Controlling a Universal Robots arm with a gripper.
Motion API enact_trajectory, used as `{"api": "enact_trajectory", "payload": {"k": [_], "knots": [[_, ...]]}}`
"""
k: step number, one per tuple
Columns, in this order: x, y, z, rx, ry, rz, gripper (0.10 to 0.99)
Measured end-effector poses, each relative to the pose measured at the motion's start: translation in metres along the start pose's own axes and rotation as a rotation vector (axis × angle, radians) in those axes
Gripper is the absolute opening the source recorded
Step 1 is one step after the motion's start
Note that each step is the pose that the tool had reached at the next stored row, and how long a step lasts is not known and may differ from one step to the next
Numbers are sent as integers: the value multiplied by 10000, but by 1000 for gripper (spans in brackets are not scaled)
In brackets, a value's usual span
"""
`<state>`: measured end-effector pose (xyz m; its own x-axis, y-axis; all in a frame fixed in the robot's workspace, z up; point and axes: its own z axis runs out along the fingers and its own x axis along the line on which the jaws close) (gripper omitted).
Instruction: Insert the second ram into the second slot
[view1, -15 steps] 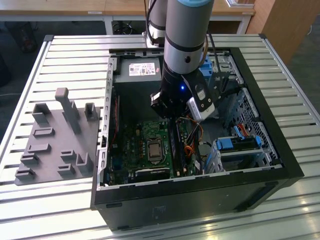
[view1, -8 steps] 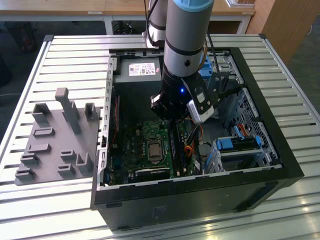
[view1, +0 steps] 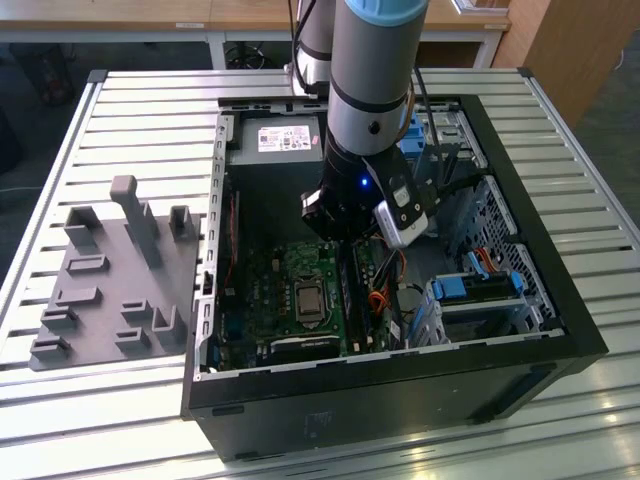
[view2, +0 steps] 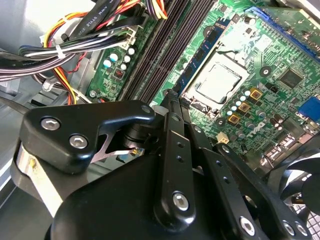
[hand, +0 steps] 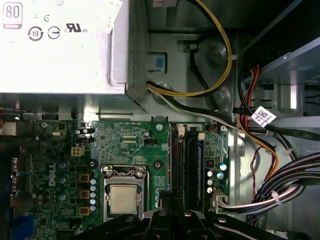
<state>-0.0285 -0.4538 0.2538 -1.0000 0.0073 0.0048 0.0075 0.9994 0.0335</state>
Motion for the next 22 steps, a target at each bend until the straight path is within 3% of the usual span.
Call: {"api": "enact_trajectory", "payload": {"k": [22], "knots": [[0, -23, 79, 2, 1, 1, 114]]}}
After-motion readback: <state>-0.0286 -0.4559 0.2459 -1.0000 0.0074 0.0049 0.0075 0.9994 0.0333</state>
